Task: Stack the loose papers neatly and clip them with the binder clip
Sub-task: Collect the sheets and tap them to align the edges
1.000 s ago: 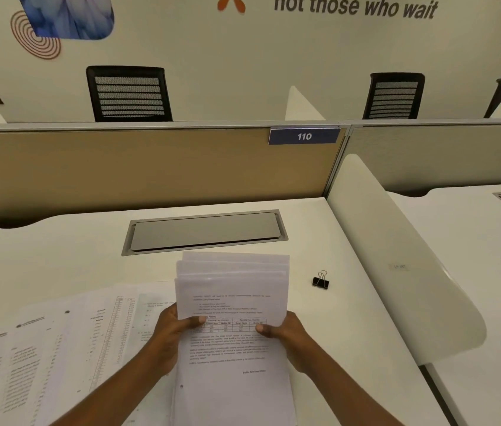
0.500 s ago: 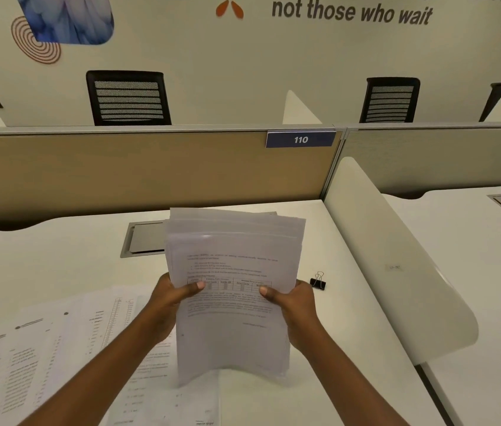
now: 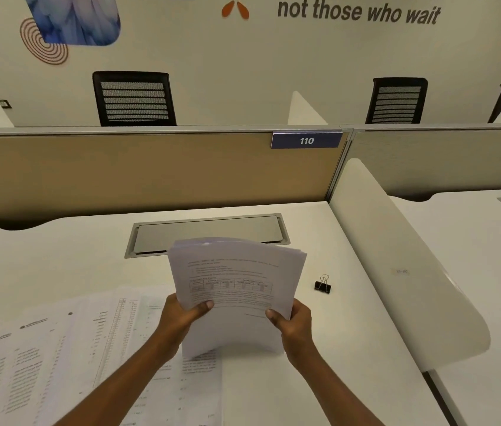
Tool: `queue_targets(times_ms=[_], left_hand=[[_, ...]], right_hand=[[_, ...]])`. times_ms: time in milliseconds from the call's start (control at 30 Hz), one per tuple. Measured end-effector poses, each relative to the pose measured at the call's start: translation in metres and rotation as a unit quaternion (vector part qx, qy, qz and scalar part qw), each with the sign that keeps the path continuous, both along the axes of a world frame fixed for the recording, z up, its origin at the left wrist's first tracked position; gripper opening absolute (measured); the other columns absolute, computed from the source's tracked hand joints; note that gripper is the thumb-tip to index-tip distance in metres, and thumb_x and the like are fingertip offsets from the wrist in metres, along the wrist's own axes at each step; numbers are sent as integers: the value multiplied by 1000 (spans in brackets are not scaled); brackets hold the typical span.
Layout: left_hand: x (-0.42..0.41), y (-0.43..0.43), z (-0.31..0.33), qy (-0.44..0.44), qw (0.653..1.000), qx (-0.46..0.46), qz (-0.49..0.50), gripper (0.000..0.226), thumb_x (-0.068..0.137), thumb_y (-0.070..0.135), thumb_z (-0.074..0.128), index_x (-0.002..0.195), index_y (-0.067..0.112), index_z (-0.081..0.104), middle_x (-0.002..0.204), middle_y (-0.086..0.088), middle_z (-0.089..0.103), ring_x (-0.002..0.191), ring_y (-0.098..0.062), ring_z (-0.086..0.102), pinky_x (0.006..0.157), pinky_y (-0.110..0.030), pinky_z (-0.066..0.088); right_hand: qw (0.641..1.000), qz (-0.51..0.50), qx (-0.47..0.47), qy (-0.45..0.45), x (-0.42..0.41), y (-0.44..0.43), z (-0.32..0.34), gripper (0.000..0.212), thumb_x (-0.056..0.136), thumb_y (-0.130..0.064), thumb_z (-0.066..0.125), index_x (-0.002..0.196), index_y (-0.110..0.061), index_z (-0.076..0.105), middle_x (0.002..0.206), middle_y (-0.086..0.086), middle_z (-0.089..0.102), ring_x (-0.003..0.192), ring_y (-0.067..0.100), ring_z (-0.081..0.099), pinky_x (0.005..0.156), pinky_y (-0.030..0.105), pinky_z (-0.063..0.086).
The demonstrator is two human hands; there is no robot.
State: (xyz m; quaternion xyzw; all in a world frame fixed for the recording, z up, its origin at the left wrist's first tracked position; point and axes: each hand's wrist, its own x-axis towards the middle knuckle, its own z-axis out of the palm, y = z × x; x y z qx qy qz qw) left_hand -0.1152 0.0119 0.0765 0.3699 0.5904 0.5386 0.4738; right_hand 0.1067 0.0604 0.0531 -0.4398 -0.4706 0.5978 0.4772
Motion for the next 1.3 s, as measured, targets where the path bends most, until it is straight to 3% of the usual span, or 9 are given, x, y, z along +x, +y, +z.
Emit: queue_targets(times_ms=[100, 333, 400, 500, 600, 767, 867, 1033, 1300], left_hand=[[5, -2, -11, 1, 1000, -7, 14, 60, 50, 53, 80, 103, 30, 64, 100, 1, 73, 94, -22, 68, 70, -28, 58], [9, 3, -7, 5, 999, -15, 43, 27, 82, 12, 72, 99, 29, 61, 102, -3, 69, 96, -27, 64, 80, -40, 57], [8, 0, -8, 3, 999, -19, 41, 28, 78, 22, 77, 101, 29, 62, 101, -3, 71, 97, -26, 65, 80, -39, 57], [8, -7, -10, 10, 999, -12, 30, 64, 49, 60, 82, 104, 31, 67, 101, 4, 75, 97, -19, 68, 79, -31, 57], [8, -7, -5, 16, 1000, 10, 25, 81, 40, 75, 77, 105, 28, 66, 101, 6, 75, 94, -20, 70, 74, -31, 59], [3, 10, 37, 14, 992, 115, 55, 66, 55, 63, 74, 98, 14, 63, 86, 2, 76, 79, -21, 72, 59, -27, 59], [3, 25, 64, 26, 983, 154, 95, 54, 67, 54, 57, 91, 6, 58, 71, 5, 70, 67, -14, 69, 54, -21, 54], [9, 40, 79, 87, 974, 87, 190, 58, 69, 69, 58, 67, 11, 51, 63, -1, 60, 59, -19, 61, 52, -31, 47], [18, 46, 75, 132, 958, 13, 253, 60, 80, 67, 48, 78, 8, 57, 69, -6, 63, 63, -25, 63, 57, -36, 50]], right_hand=[[1000, -16, -13, -1, -5, -1, -8, 26, 67, -9, 69, 93, -13, 72, 91, 4, 76, 90, 24, 70, 73, 27, 57], [999, -48, -9, 7, -10, -2, -10, 24, 65, -8, 68, 89, -8, 71, 83, -1, 76, 84, 16, 71, 68, 21, 57], [999, -51, -6, 1, -9, -3, -14, 25, 65, -9, 69, 90, -5, 71, 84, 1, 76, 83, 17, 71, 67, 21, 56], [998, -53, -10, -28, -8, -6, -23, 26, 65, -12, 69, 90, -5, 71, 88, 6, 76, 85, 22, 70, 67, 22, 56], [997, -61, -17, -39, -7, -7, -27, 24, 64, -12, 69, 87, -7, 72, 83, 4, 76, 83, 22, 70, 65, 22, 56], [998, -50, -5, -36, -4, -6, -24, 27, 64, -11, 69, 90, -6, 72, 86, 3, 76, 83, 19, 71, 66, 22, 56], [999, -44, -1, -27, -4, -5, -22, 27, 64, -10, 69, 90, -7, 71, 87, 2, 76, 83, 18, 70, 66, 22, 57], [999, -39, 3, -11, -4, -6, -21, 22, 63, -6, 68, 85, -8, 71, 83, 0, 77, 81, 15, 70, 65, 20, 56], [999, -41, 7, -22, -3, -5, -24, 23, 64, -8, 69, 86, -11, 72, 85, 2, 76, 83, 19, 69, 65, 23, 57]])
